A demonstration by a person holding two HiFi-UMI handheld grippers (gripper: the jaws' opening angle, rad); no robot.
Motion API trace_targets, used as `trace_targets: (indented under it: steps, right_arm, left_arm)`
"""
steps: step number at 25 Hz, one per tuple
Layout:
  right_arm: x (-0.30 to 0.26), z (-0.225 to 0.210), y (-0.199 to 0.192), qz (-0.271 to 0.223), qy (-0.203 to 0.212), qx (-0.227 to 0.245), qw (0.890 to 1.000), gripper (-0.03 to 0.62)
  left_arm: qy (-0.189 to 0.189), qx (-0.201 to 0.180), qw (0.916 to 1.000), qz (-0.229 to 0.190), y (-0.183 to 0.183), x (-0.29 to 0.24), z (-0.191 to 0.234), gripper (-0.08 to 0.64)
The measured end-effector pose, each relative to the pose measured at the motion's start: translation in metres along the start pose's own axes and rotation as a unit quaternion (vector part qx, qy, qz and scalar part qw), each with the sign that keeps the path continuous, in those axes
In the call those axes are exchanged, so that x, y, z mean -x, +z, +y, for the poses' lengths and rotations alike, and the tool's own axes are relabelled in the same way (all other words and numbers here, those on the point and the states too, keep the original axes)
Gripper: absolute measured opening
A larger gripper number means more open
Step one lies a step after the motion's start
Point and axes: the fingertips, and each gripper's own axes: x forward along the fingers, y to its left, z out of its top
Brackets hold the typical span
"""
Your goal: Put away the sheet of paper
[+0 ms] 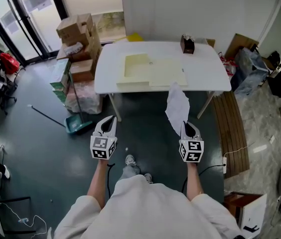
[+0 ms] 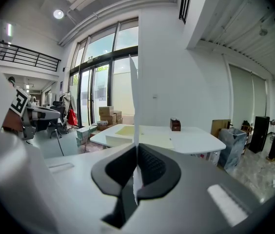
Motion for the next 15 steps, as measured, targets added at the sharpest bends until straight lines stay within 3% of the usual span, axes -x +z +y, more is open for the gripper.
trace_targets:
  steps: [15]
  right_arm:
    - [-0.081, -0.024, 0.016, 0.004, -0.018, 0.012, 1.000, 0.002]
  left_arm:
    - [-0.023, 0.010, 0.9997, -0.003, -0.002, -0.096, 0.038, 0.005]
